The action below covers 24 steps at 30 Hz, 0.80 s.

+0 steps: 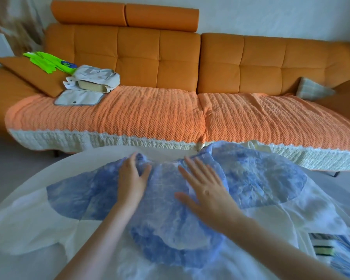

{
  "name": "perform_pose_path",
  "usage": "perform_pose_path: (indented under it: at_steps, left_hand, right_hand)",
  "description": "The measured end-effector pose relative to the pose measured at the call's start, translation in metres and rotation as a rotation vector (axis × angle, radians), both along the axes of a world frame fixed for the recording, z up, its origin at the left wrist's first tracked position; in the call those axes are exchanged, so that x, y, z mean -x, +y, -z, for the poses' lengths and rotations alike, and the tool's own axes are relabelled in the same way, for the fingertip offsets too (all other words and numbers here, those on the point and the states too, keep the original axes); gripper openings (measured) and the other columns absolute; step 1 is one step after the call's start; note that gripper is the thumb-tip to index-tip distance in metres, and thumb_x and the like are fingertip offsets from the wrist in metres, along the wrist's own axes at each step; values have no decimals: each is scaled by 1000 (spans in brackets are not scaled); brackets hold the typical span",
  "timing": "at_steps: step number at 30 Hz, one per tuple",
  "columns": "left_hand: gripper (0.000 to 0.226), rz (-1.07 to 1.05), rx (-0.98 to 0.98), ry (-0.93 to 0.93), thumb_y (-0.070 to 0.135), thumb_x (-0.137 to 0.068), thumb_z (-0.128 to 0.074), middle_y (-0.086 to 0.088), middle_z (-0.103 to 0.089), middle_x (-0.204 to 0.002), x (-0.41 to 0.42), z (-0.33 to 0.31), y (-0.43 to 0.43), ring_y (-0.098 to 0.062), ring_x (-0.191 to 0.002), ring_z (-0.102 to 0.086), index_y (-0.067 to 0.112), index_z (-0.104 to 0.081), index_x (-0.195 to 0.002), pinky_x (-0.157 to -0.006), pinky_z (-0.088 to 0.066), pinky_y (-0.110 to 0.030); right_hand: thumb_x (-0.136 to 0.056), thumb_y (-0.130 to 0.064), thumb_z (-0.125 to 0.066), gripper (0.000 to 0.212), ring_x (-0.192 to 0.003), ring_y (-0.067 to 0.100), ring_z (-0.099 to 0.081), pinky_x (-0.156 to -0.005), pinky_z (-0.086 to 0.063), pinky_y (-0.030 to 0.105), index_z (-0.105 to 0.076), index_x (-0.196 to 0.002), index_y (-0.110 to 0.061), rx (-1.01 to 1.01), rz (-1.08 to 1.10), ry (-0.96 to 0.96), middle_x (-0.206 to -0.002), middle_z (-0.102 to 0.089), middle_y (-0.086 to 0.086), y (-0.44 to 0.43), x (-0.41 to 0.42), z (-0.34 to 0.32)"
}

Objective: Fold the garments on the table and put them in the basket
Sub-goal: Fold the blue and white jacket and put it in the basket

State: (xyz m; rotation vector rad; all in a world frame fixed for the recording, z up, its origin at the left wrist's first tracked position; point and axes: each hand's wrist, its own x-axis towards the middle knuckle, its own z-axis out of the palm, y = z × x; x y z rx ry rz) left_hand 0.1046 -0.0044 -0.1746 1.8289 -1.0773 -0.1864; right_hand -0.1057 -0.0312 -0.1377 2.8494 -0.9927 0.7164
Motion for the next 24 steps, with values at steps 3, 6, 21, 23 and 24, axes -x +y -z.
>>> perform_pose_path:
  at_steps: [3, 6, 21, 23, 24]
  left_hand:
    - [79, 329, -180, -365, 71, -87, -16, -3, -27, -153, 28, 16, 22, -20, -142, -23, 20, -30, -146, -116, -20, -35]
    - [130, 350, -570, -511, 82, -37, 40, 4, 10, -158, 30, 37, 34, -14, -145, 8, 29, 3, -150, -117, 2, -36]
    - [60, 410, -421, -610, 50, -98, 0, 4, -39, -147, 48, 31, 95, -21, -137, -31, 27, -39, -138, -112, -6, -31]
    - [51, 409, -449, -673, 43, -101, -6, 8, -20, -156, 47, 49, 107, -18, -137, -26, 29, -31, -143, -111, -4, -32]
    - [50, 394, -438, -699, 44, -101, -8, 8, -7, -158, 44, 57, 110, -17, -142, -17, 29, -22, -148, -111, -5, -34]
  right_hand:
    - [-93, -65, -14, 69, -134, 23, -38, -106, -20, 38, -46, -138, -24, 15, -33, 288, -146, -41, 0, 22, 13, 28]
    - [-94, -63, -7, 70, -118, 20, -58, -105, -23, 37, -55, -130, -27, -149, 27, 463, -131, -58, 0, 19, 25, 43]
    - [-92, -66, -20, 64, -133, 21, -41, -104, -26, 40, -44, -139, -29, -127, -190, 453, -142, -47, -2, 69, 38, 38]
    - [-93, -64, -21, 61, -140, 20, -28, -106, -25, 40, -48, -135, -30, -174, -186, 545, -140, -49, -6, 69, 45, 56]
    - [-93, -64, -23, 60, -141, 21, -21, -106, -25, 40, -47, -137, -29, -184, -166, 589, -142, -46, -5, 69, 47, 60]
